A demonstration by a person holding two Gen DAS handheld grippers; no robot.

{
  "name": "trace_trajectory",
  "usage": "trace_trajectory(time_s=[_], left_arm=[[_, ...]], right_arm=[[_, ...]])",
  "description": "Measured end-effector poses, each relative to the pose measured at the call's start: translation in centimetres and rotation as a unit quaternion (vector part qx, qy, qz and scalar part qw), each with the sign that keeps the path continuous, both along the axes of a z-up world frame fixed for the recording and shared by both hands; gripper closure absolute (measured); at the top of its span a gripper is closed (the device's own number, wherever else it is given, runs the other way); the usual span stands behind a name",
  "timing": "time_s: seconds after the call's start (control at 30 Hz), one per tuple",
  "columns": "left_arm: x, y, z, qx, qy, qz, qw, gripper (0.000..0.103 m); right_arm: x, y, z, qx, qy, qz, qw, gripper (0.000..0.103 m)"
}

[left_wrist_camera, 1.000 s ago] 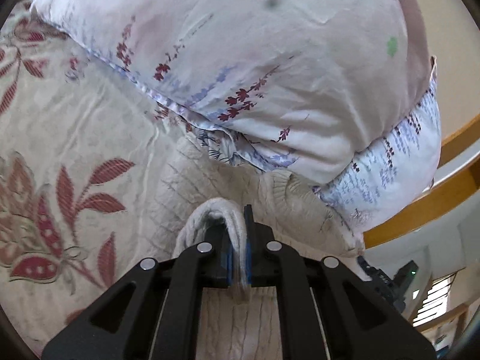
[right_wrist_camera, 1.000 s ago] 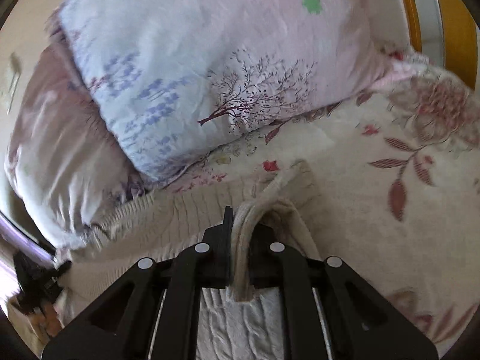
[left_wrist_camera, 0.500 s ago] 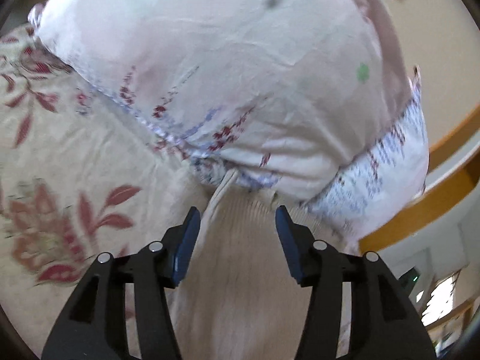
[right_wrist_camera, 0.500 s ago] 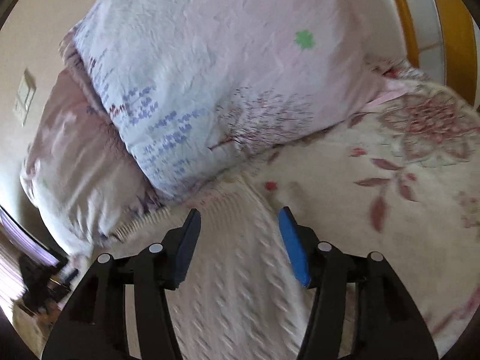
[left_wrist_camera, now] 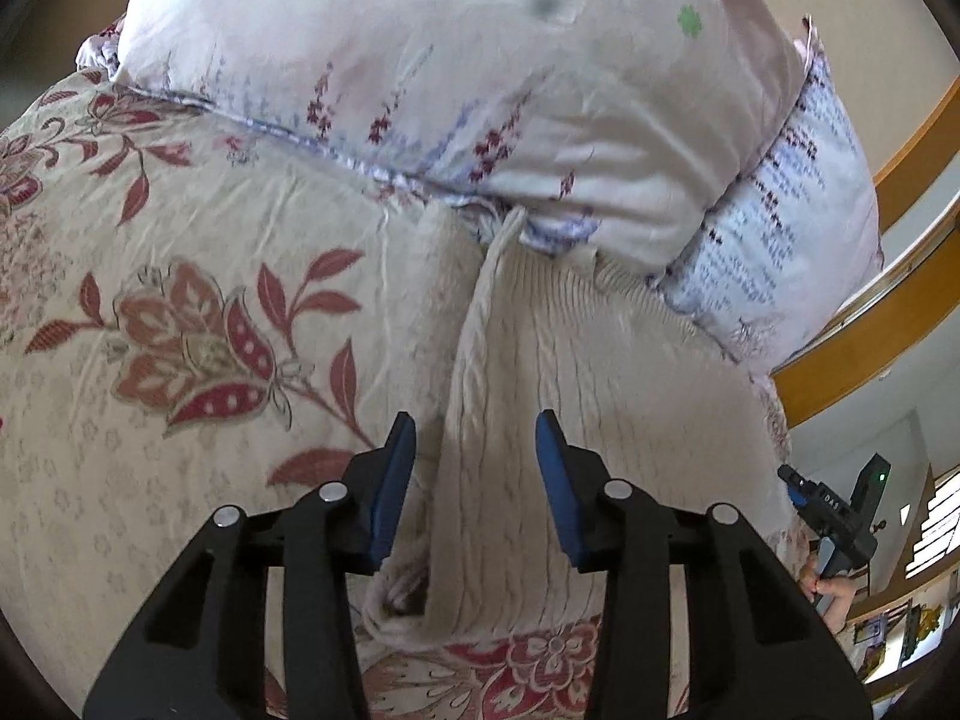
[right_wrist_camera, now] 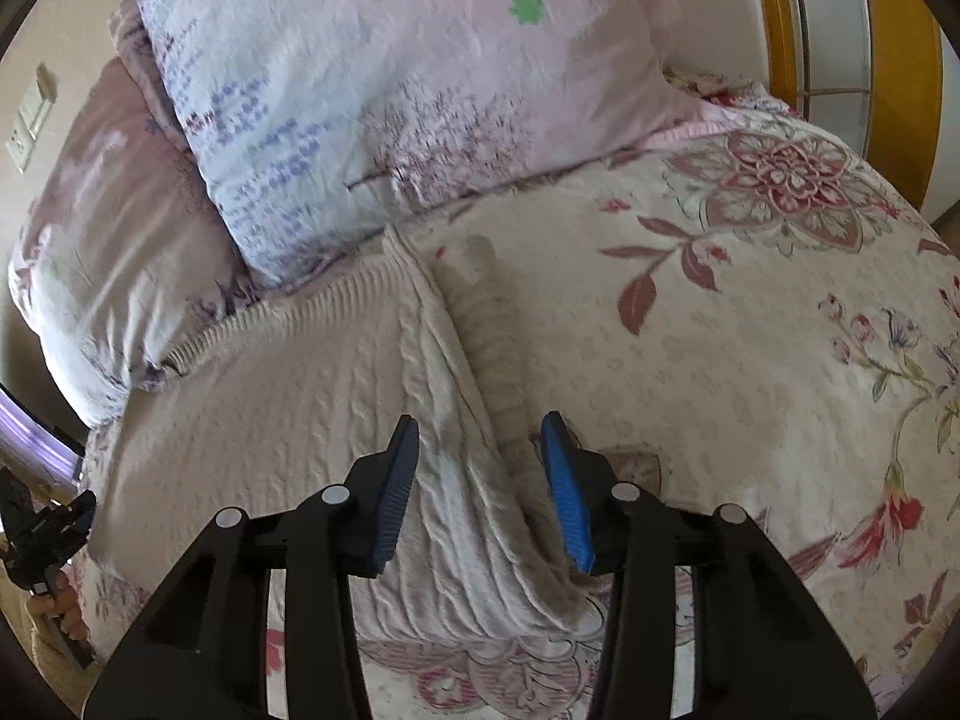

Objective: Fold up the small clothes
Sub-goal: 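Open both grippers and release the folded sweater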

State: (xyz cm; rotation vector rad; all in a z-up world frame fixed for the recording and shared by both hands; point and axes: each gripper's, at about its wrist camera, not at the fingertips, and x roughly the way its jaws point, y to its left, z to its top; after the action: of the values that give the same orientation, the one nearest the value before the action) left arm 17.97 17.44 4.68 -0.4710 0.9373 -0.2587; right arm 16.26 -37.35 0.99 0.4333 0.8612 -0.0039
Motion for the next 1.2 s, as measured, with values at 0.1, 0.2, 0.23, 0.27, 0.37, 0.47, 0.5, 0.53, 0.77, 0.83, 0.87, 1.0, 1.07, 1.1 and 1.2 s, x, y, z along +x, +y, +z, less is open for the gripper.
trace_trajectory(time_s=[0.1, 0.2, 0.23, 0.27, 0.37, 0.47, 0.5, 0.53, 0.77, 0.83, 0.87, 1.0, 1.07, 1.1, 1.2], left_arm=[[-0.2, -0.5, -0.3, 0.018, 0.003, -0.003, 0.9998, 0.069], [0.0, -0.7, -0.5, 0.023, 0.009, -0.007, 0.9997, 0.083], [0.0, -0.8, -0.6, 0.023, 0.012, -0.008, 0.9996, 0.091], [0.0, -0.8, -0.7, 0.023, 0.015, -0.010, 0.9996, 0.093], [-0.2, -0.6, -0.7, 0.021, 0.014, -0.010, 0.9996, 0.095], [-0.5, -0.6, -0.4, 0.022, 0.013, -0.015, 0.9996, 0.095], [-0.6, -0.6, -0.3, 0.025, 0.011, -0.018, 0.9995, 0.095], [-0.7, -0.5, -0.2, 0.026, 0.010, -0.020, 0.9994, 0.095], [-1.6, 0.0, -0.3, 0.024, 0.008, -0.029, 0.9993, 0.096], [-2.0, 0.3, -0.5, 0.017, 0.010, -0.027, 0.9994, 0.096], [-2.1, 0.3, -0.6, 0.016, 0.009, -0.027, 0.9995, 0.096], [-2.2, 0.2, -0.9, 0.020, 0.007, -0.023, 0.9995, 0.096], [-2.0, 0.2, -1.0, 0.021, 0.007, -0.020, 0.9996, 0.095], [-1.9, 0.1, -1.0, 0.021, 0.007, -0.018, 0.9996, 0.095], [-1.7, 0.1, -1.0, 0.023, 0.008, -0.019, 0.9995, 0.092]], right_arm=[[-0.3, 0.3, -0.4, -0.006, 0.005, 0.009, 1.000, 0.074], [-0.7, 0.8, -0.1, -0.023, -0.006, 0.012, 1.000, 0.087], [-0.9, 0.8, 0.1, -0.023, -0.011, 0.012, 1.000, 0.090], [-1.0, 0.8, 0.2, -0.024, -0.014, 0.010, 1.000, 0.091], [-1.7, 1.2, 1.0, -0.033, -0.027, 0.013, 0.999, 0.095], [-2.4, 1.9, 1.7, -0.055, -0.035, 0.015, 0.998, 0.095], [-2.7, 2.0, 1.8, -0.059, -0.036, 0.014, 0.997, 0.095], [-2.8, 2.0, 1.8, -0.061, -0.035, 0.013, 0.997, 0.095], [-3.0, 2.0, 0.6, -0.075, -0.007, 0.000, 0.997, 0.095], [-3.0, 2.1, 0.3, -0.076, -0.004, 0.000, 0.997, 0.095], [-3.0, 2.3, 0.3, -0.080, -0.007, 0.002, 0.997, 0.095], [-2.4, 2.4, 0.3, -0.096, 0.002, 0.000, 0.995, 0.095], [-2.1, 2.3, -0.3, -0.099, 0.018, -0.004, 0.995, 0.095], [-2.2, 2.5, -0.4, -0.102, 0.020, -0.005, 0.995, 0.095], [-2.4, 3.3, -0.2, -0.125, 0.027, -0.007, 0.992, 0.095]])
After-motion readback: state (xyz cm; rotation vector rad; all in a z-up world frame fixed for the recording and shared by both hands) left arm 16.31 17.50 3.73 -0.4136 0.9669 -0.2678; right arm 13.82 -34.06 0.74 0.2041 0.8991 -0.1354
